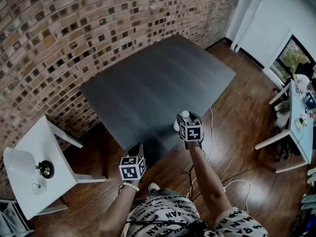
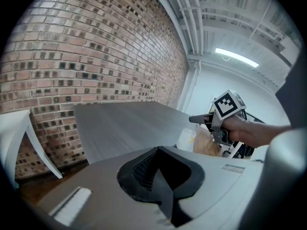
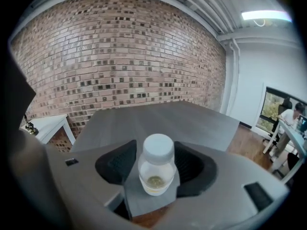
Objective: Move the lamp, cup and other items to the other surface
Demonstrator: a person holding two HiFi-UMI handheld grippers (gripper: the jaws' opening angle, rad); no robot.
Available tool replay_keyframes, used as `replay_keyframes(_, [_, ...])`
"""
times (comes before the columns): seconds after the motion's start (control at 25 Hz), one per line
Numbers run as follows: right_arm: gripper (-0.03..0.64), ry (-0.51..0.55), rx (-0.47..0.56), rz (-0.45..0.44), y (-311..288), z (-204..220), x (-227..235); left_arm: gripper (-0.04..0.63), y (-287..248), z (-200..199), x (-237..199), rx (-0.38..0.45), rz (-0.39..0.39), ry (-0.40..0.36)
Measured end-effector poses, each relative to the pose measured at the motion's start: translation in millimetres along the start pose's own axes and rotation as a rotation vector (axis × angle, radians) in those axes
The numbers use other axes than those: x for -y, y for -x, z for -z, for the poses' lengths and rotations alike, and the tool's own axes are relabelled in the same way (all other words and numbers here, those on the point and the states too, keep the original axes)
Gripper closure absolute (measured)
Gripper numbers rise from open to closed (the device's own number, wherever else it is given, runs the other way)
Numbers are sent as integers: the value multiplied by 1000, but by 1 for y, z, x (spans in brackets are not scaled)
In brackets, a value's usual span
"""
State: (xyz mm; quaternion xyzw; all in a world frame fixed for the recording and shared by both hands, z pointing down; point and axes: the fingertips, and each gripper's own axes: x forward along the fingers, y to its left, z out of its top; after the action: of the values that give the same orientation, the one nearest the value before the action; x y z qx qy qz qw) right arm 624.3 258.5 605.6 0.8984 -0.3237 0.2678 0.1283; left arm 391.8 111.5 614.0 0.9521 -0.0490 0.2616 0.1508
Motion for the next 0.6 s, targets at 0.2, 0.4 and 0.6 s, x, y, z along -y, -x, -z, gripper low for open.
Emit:
replay_keyframes(0.2, [407, 25, -31, 29, -3, -4, 0, 594, 7, -2, -15, 8, -21, 17])
replay_keyframes(0.4, [408, 50, 13, -33, 6, -14, -29, 594, 22, 6, -32, 37, -49, 37])
replay_keyframes(0.6, [408, 151, 34, -154, 19, -47, -98, 594, 52, 6, -57, 48, -112, 75])
